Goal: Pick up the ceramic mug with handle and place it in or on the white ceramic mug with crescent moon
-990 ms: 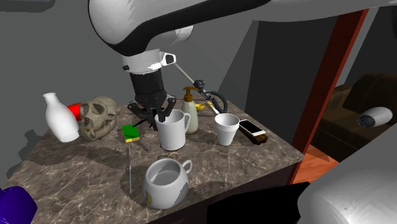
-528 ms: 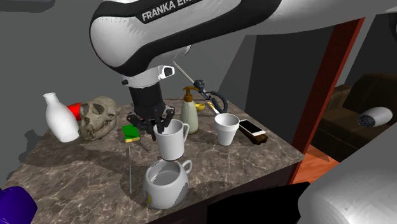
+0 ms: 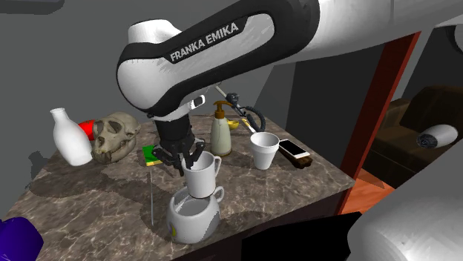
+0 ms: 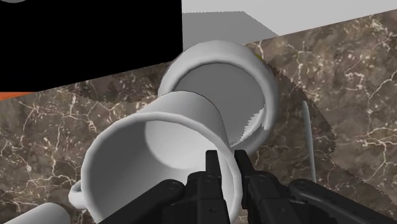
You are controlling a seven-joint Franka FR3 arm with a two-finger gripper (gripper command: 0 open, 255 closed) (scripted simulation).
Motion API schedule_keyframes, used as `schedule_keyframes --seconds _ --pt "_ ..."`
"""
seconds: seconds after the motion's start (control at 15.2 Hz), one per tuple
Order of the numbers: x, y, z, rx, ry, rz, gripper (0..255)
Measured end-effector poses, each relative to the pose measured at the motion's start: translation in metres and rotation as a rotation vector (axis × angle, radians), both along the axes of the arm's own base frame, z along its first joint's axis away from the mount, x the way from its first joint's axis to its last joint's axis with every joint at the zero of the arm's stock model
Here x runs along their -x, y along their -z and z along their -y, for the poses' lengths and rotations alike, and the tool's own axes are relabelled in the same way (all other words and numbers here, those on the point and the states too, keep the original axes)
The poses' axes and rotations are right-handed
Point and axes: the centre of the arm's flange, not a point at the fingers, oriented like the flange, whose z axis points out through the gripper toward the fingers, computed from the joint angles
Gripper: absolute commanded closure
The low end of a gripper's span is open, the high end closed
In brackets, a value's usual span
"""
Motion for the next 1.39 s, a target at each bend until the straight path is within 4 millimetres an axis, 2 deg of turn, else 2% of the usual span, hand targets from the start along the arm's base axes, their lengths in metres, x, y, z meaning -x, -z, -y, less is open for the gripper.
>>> schedule_keyframes --seconds 0.26,0.66,0.73,1.12,1.39 --pt "0.0 0.02 0.0 0.0 0.0 0.0 255" --pt "0.0 0.02 -0.001 -0.003 -0.001 0.004 255" --pt "0.0 0.02 -0.001 -0.003 -0.001 0.004 0" --pt "0.0 0.022 0.0 0.0 0.0 0.0 0" --pt "-0.001 -0.011 -0.003 -0.001 0.0 0.001 0"
